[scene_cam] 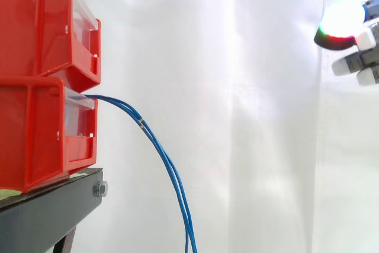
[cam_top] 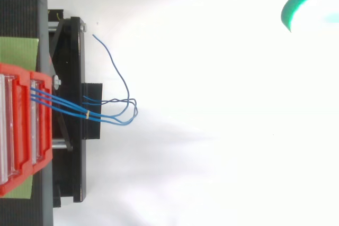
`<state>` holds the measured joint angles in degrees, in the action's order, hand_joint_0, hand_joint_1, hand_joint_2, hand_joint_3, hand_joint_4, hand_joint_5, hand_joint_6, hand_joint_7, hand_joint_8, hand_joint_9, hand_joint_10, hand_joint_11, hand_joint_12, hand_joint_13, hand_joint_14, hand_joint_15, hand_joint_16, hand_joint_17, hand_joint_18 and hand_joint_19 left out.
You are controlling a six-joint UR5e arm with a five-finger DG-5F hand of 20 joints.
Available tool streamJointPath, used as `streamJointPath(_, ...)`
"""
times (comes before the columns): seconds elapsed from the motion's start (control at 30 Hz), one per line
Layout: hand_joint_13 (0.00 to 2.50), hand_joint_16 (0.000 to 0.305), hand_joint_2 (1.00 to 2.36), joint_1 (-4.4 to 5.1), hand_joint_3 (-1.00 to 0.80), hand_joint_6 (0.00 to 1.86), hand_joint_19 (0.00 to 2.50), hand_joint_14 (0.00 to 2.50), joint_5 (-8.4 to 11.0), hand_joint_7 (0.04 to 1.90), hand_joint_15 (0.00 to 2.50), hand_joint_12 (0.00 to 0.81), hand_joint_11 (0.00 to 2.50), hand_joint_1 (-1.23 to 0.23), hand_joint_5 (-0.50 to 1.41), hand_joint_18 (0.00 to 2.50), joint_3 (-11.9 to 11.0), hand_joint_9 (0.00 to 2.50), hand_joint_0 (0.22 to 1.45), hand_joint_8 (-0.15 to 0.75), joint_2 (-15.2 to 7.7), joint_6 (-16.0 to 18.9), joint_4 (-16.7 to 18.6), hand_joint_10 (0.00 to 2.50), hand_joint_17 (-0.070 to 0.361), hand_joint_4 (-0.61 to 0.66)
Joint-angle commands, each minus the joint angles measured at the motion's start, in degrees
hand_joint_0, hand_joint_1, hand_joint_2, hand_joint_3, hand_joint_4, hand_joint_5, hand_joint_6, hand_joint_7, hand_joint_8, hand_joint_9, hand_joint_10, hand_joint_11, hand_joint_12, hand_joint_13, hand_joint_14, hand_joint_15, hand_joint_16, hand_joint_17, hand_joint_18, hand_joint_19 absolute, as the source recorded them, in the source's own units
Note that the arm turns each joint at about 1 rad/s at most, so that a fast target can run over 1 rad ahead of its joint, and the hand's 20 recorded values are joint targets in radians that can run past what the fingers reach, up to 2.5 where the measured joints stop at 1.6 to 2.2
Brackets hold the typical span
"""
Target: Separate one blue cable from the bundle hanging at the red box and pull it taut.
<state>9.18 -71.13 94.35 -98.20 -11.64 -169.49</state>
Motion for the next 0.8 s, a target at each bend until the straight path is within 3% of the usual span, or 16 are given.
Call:
streamJointPath(0.0, 0.00, 0.036, 1.00, 0.22, -0.45, 0.50, 0.08, 0.00, 0.55, 0.75, 0.00, 0.306, 0.08, -0.45, -0.24, 0.00, -0.04, 0.28, 0.54, 0.280, -1.47, 0.13, 0.65, 0.00, 0.081, 0.21)
streamJointPath(0.13, 0.04, 0.035, 1.00, 0.57, -0.44, 0.50, 0.07, 0.00, 1.78, 0.76, 0.00, 0.301, 0.09, -0.47, -0.23, 0.00, -0.04, 0.32, 0.54, 0.284, -2.87, 0.04, 2.14, 0.00, 0.079, 0.22)
streamJointPath(0.43, 0.06, 0.035, 1.01, 1.63, -0.44, 0.50, 0.07, 0.00, 1.96, 0.77, 0.00, 0.300, 0.11, -0.49, -0.23, 0.00, -0.04, 0.34, 0.54, 0.284, -7.00, 0.65, 4.60, 0.00, 0.079, 0.22)
streamJointPath(0.6, 0.06, 0.036, 1.00, 2.33, -0.44, 0.50, 0.08, 0.00, 2.48, 0.78, 0.00, 0.300, 0.12, -0.49, -0.23, 0.00, -0.04, 0.35, 0.54, 0.285, -7.09, 0.04, 6.19, 0.00, 0.080, 0.23)
streamJointPath(0.77, 0.07, 0.035, 1.00, 4.00, -0.44, 0.50, 0.08, 0.00, 4.68, 0.78, 0.00, 0.299, 0.14, -0.49, -0.22, 0.00, -0.04, 0.36, 0.54, 0.286, -7.09, -2.42, 7.24, 0.00, 0.079, 0.24)
